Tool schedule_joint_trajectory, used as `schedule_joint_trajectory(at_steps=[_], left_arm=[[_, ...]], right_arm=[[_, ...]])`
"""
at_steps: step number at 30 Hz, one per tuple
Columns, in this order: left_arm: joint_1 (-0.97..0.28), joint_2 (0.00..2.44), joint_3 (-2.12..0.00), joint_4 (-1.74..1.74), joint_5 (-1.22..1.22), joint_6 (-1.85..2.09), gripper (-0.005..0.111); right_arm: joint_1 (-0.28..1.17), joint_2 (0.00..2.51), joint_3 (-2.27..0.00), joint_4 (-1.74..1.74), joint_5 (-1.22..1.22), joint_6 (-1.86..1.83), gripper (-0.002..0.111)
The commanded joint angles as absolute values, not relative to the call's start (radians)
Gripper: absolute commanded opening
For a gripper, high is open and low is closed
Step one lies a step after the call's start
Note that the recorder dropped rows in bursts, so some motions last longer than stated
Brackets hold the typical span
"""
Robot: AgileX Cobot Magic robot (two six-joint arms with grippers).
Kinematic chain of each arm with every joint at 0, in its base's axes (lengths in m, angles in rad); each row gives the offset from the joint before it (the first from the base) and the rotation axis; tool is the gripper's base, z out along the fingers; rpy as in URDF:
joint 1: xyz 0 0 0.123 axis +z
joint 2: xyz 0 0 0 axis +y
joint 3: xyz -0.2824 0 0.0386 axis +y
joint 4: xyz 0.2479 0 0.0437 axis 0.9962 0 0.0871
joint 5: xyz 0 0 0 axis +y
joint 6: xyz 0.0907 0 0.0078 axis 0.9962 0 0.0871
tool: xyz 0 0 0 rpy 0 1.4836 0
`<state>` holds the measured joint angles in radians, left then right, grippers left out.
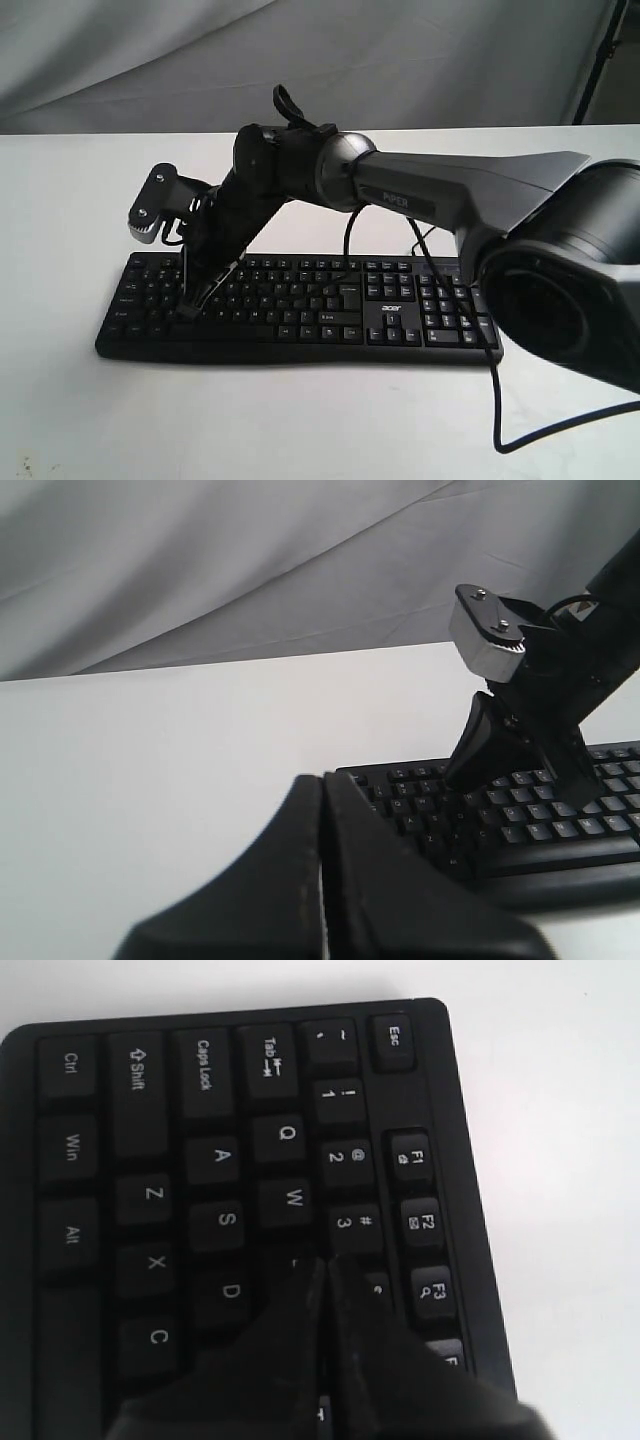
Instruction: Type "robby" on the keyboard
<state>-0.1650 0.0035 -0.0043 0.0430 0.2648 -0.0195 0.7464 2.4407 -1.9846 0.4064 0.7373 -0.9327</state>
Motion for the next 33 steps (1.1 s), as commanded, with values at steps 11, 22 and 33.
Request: schedule_joint_trajectory(at_steps=[11, 22, 33], left_arm=[[-0.171, 0.000, 0.000, 0.048, 0.259, -0.022, 0.000], [-0.171, 0.000, 0.000, 0.048, 0.259, -0.022, 0.000], [-0.171, 0.000, 0.000, 0.048, 0.259, -0.022, 0.000]], right_arm=[[0.731, 2.435, -1.992, 0.402, 0.741, -0.926, 0.000], [0.735, 2.437, -1.992, 0.402, 0.741, -0.928, 0.000], [0.736, 2.465, -1.992, 0.415, 0.737, -0.930, 0.000]])
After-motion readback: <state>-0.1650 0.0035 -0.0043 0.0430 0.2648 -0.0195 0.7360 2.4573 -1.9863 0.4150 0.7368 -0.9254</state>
